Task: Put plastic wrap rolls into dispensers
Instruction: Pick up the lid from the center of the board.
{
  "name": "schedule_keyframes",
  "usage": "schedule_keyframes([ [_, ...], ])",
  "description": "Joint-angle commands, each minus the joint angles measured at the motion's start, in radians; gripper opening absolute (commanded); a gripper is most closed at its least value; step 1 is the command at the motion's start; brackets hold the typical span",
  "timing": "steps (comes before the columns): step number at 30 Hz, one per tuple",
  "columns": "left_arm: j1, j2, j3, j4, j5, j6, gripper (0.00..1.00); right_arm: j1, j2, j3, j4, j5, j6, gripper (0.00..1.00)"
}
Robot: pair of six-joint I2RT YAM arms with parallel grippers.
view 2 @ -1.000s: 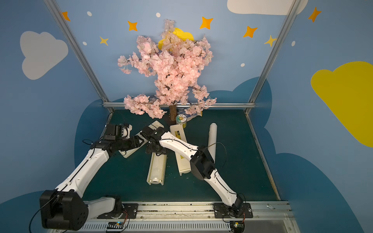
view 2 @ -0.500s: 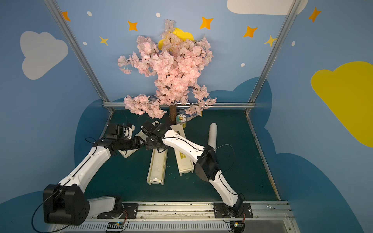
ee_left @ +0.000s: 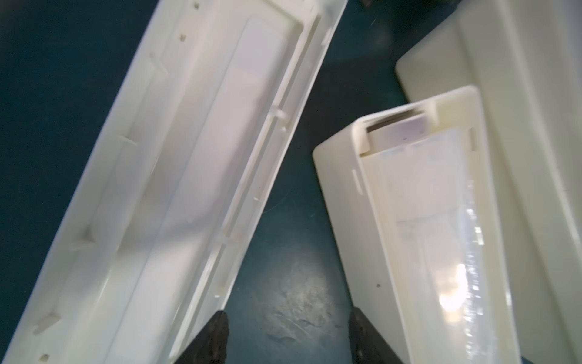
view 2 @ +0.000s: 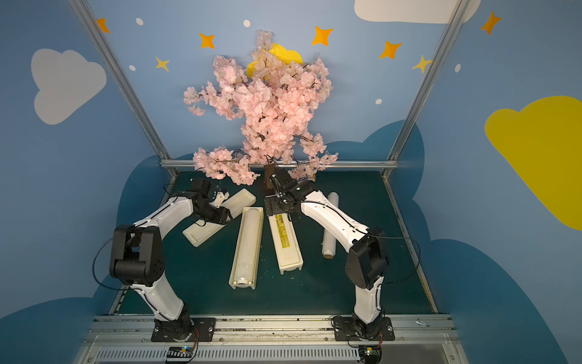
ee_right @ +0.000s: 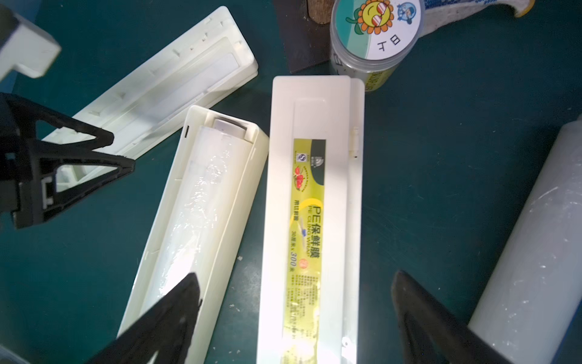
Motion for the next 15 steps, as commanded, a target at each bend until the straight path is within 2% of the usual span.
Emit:
schedule_keyframes([
  [1,-0.013,0.058,0.058,-0.096,-0.095,0.094,0.61,-0.034,-0.072,-0.063,0.113,-0.101,-0.135,0.94],
  [7,-0.047,0.179,0.171,-0.164,-0.189,0.154,0.59,-0.096,-0.097,-0.134,0.194,-0.171,-0.18,0.94],
  [12,-0.078,0.266,0.251,-0.185,-0.291,0.182,0.56,-0.117,-0.088,-0.157,0.221,-0.17,-0.216,0.94],
  [15,-0.082,0.321,0.296,-0.209,-0.32,0.192,0.5,-0.121,-0.084,-0.168,0.24,-0.172,-0.238,0.93],
])
